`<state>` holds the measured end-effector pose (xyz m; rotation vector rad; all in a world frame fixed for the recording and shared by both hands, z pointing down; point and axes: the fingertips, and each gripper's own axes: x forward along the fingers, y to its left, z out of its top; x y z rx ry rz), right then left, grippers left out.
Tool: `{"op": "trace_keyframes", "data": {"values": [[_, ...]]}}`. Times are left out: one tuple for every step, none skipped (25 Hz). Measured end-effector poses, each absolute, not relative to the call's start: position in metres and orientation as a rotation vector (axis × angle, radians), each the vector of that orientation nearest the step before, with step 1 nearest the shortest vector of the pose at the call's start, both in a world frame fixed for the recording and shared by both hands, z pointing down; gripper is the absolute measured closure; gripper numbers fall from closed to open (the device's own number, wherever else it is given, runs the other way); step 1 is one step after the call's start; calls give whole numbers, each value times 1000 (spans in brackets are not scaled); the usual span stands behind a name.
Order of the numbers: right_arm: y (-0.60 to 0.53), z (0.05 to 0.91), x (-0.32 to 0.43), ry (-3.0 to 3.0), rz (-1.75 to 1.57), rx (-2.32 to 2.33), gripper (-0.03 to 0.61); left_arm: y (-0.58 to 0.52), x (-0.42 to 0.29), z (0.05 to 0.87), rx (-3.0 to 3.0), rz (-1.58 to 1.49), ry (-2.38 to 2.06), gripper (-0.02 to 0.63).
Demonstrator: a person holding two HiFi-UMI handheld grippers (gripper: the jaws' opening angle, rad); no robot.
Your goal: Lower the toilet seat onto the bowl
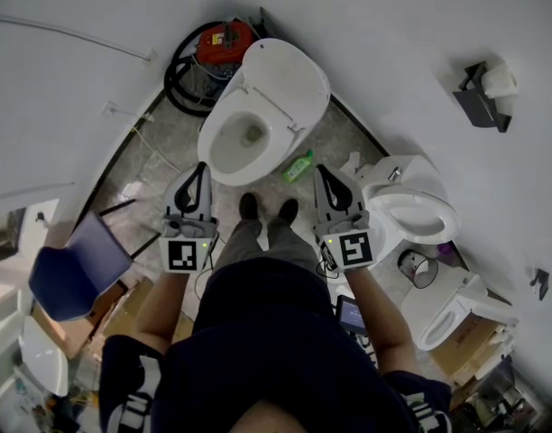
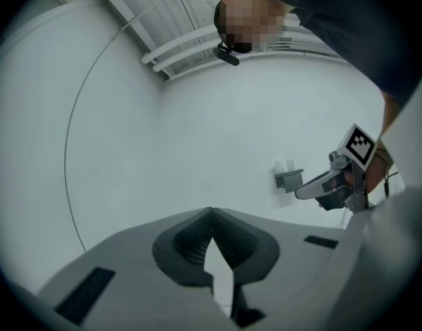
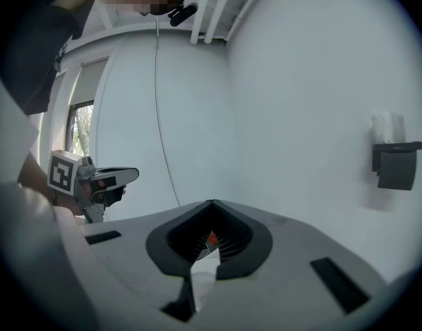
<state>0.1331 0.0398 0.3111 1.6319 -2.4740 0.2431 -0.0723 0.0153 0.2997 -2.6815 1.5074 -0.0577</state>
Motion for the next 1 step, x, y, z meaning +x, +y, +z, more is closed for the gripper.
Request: {"op": "trace_keyframes", "data": {"values": [[40,311,133,-2473,245,1631,560,15,-72,300,-2679,-58,1507,589]]}}
